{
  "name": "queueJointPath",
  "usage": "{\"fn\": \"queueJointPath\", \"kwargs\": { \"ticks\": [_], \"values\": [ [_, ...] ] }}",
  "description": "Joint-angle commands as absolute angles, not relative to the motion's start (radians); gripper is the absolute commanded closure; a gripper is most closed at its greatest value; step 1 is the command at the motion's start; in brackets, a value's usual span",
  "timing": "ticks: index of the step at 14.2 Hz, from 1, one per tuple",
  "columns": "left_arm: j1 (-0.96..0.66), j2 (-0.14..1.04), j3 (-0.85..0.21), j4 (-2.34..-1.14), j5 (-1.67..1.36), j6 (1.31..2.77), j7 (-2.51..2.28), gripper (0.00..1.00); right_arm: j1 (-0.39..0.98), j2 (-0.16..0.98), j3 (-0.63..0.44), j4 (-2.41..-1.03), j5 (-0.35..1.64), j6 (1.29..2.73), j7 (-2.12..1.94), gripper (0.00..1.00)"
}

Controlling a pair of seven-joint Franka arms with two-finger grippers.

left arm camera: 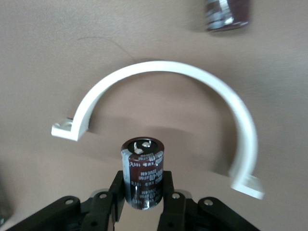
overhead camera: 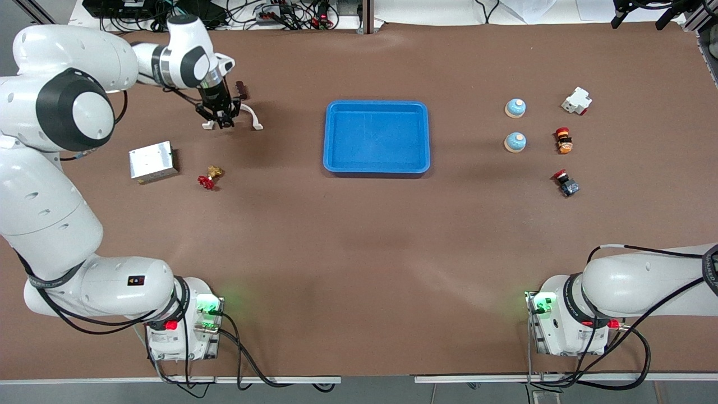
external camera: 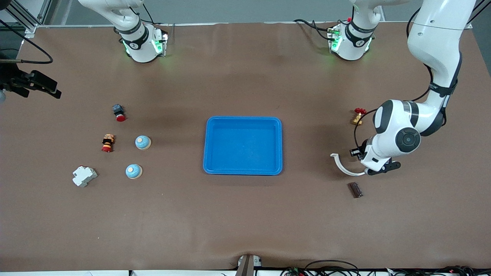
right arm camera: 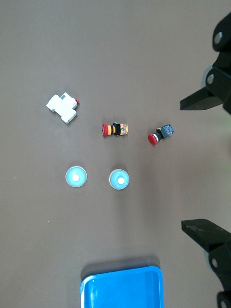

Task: Place electrolytic capacitor and blue bell in tray
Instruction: 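Carry the capacitor to the tray while the right gripper reaches the dome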

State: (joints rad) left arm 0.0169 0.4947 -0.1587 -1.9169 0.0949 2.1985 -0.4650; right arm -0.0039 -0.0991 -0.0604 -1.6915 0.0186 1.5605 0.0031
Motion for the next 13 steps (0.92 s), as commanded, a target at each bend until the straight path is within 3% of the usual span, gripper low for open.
{"fn": "queueJointPath", "kwargs": {
  "ticks": [1, 5, 13],
  "values": [
    [-0.014, 0.463, -0.214, -1.817, 0.109, 2.041, -0.611, 1.00, -0.003, -0.126, -0.060, -1.713, 0.017, 1.569, 0.015, 0.00],
    [-0.029, 0.463, -0.357, -1.706, 0.109, 1.925, -0.872, 1.00, -0.003, -0.129, -0.058, -1.798, 0.024, 1.634, 0.025, 0.00],
    [-0.285, 0.561, -0.371, -1.549, 0.107, 1.931, -1.277, 1.00, -0.003, -0.132, -0.058, -2.041, 0.060, 1.897, 0.066, 0.00]
  ]
}}
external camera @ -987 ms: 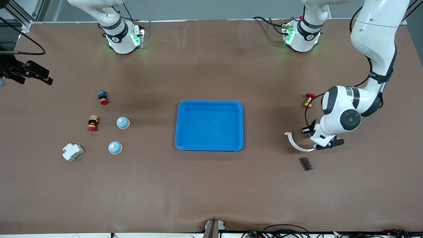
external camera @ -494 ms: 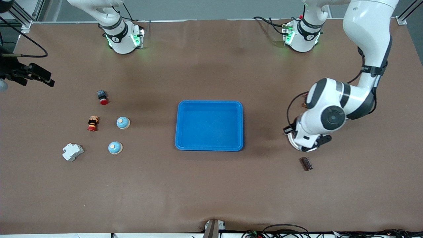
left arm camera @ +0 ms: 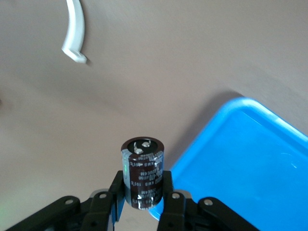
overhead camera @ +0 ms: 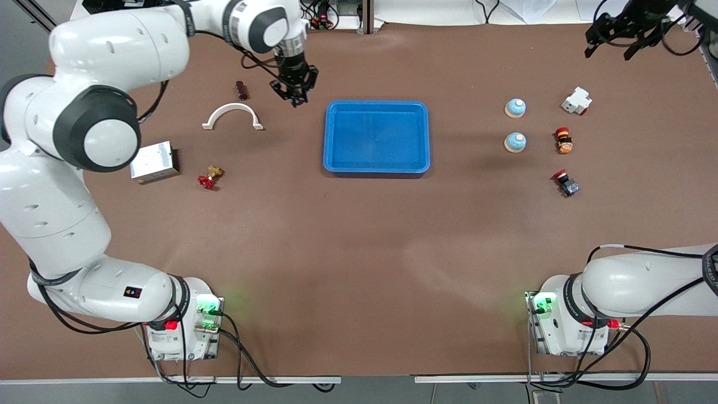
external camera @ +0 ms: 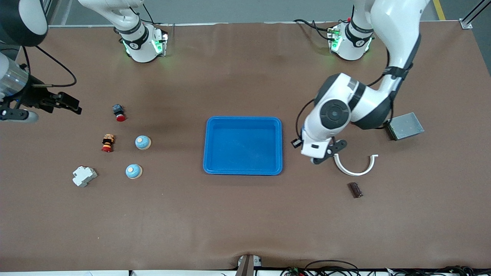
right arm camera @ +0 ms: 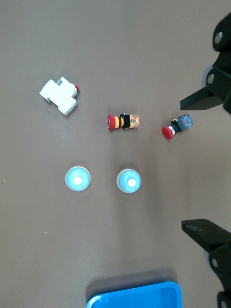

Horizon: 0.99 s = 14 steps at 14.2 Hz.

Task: Place electrolytic capacitor and blue bell in tray
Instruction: 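Carry the capacitor to the tray while the right gripper reaches the dome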

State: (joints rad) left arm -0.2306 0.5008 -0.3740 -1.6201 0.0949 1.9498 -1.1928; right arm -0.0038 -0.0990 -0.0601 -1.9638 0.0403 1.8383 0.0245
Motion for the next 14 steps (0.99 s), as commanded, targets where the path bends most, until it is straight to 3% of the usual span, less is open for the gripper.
{"fn": "queueJointPath", "kwargs": {
  "ticks": [1, 8, 14],
  "values": [
    [-0.317, 0.584, -0.371, -1.527, 0.109, 1.942, -1.317, 1.00, 0.000, -0.130, -0.058, -2.078, 0.061, 1.934, 0.089, 0.00],
    [-0.420, 0.735, -0.353, -1.485, 0.123, 2.131, -1.453, 1.00, 0.104, -0.120, -0.058, -2.394, 0.061, 2.383, 0.254, 0.00],
    [-0.456, 0.798, -0.318, -1.489, 0.129, 2.183, -1.474, 1.00, 0.166, 0.067, -0.058, -2.416, 0.060, 2.543, 0.377, 0.00]
  ]
}}
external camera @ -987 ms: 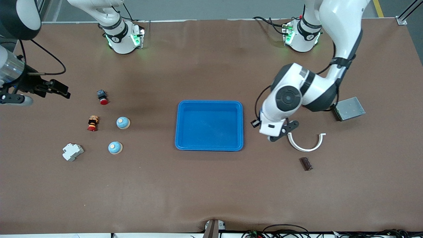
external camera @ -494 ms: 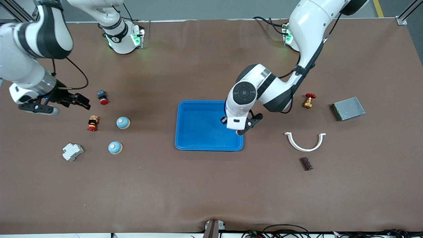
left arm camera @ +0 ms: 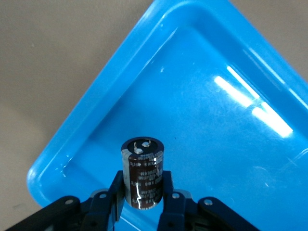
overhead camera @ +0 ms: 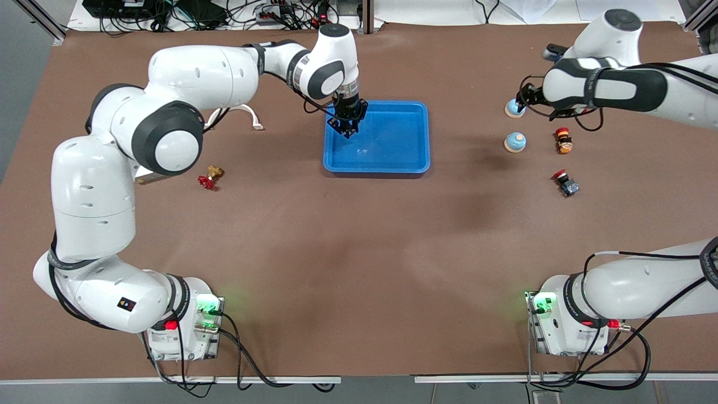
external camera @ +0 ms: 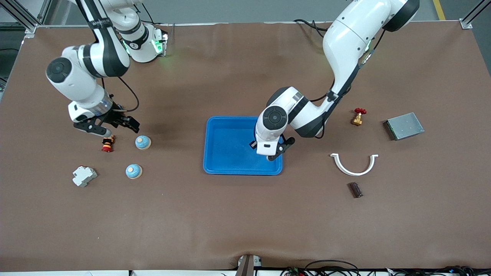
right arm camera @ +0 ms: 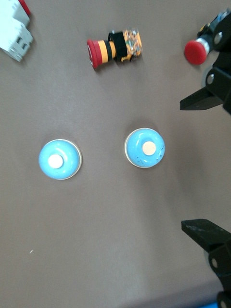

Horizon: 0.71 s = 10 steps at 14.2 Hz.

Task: Place electrolytic capacitor and blue bell in tray
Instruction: 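Release the capacitor in the tray while the right gripper grasps the dome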

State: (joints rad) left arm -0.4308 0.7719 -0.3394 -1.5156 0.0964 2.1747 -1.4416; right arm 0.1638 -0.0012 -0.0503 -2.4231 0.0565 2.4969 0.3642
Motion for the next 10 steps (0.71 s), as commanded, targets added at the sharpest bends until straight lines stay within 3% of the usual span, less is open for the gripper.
{"fn": "queueJointPath", "kwargs": {
  "ticks": [1, 9, 10],
  "values": [
    [-0.468, 0.802, -0.310, -1.489, 0.147, 2.183, -1.477, 1.00, 0.166, 0.096, -0.058, -2.416, 0.060, 2.568, 0.377, 0.00],
    [-0.483, 0.831, -0.308, -1.488, 0.173, 2.197, -1.502, 1.00, 0.167, 0.282, -0.060, -2.410, 0.048, 2.746, 0.376, 0.00],
    [-0.482, 0.831, -0.308, -1.488, 0.173, 2.197, -1.502, 0.87, 0.167, 0.302, -0.060, -2.408, 0.048, 2.772, 0.376, 0.00]
  ]
}}
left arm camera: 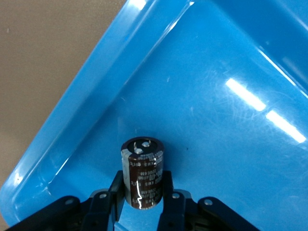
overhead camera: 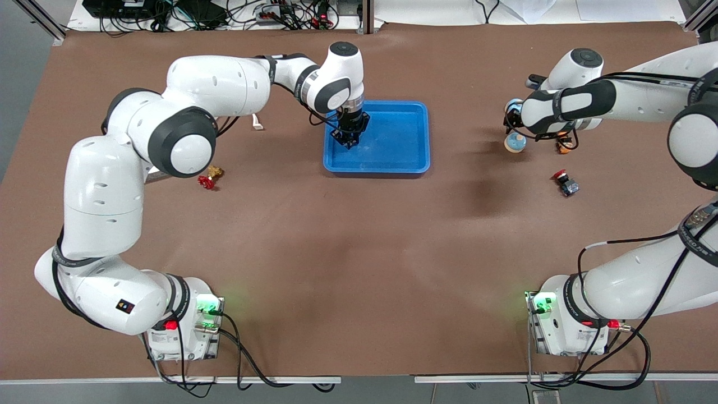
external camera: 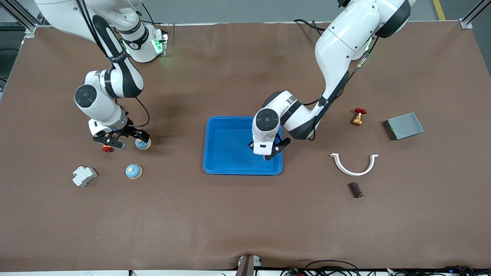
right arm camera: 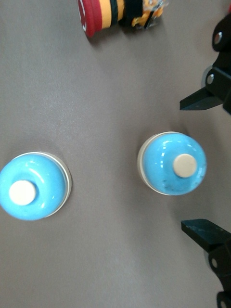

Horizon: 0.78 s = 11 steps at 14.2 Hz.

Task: Place electrolytic capacitor and blue bell in tray
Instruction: 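Release the capacitor in the tray while the right gripper grasps the dome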

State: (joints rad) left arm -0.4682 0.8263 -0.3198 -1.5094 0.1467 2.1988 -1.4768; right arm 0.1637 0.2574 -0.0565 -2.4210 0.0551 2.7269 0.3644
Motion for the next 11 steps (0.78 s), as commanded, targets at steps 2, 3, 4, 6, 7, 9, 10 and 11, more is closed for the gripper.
{"fn": "queueJointPath", "kwargs": {
  "ticks": [2, 3, 4, 6, 7, 9, 10, 11],
  "values": [
    [-0.482, 0.828, -0.308, -1.488, 0.178, 2.197, -1.487, 0.38, 0.166, 0.330, -0.060, -2.393, 0.048, 2.787, 0.376, 0.00],
    [-0.482, 0.824, -0.308, -1.488, 0.186, 2.194, -1.488, 0.07, 0.166, 0.337, -0.060, -2.388, 0.048, 2.789, 0.376, 0.00],
    [-0.482, 0.816, -0.308, -1.488, 0.202, 2.183, -1.489, 0.00, 0.166, 0.344, -0.060, -2.385, 0.048, 2.789, 0.377, 0.00],
    [-0.479, 0.793, -0.310, -1.483, 0.215, 2.129, -1.477, 0.00, 0.166, 0.356, -0.060, -2.384, 0.049, 2.795, 0.377, 0.00],
    [-0.466, 0.775, -0.313, -1.482, 0.215, 2.106, -1.447, 0.00, 0.166, 0.357, -0.058, -2.384, 0.049, 2.796, 0.377, 0.00],
    [-0.454, 0.723, -0.313, -1.482, 0.212, 2.038, -1.388, 0.00, 0.166, 0.356, -0.058, -2.384, 0.049, 2.796, 0.370, 0.28],
    [-0.440, 0.692, -0.311, -1.483, 0.212, 2.005, -1.349, 0.00, 0.166, 0.357, -0.058, -2.384, 0.049, 2.793, 0.374, 0.68],
    [-0.416, 0.660, -0.313, -1.483, 0.207, 1.987, -1.300, 0.00, 0.167, 0.357, -0.058, -2.384, 0.049, 2.795, 0.379, 1.00]
  ]
}}
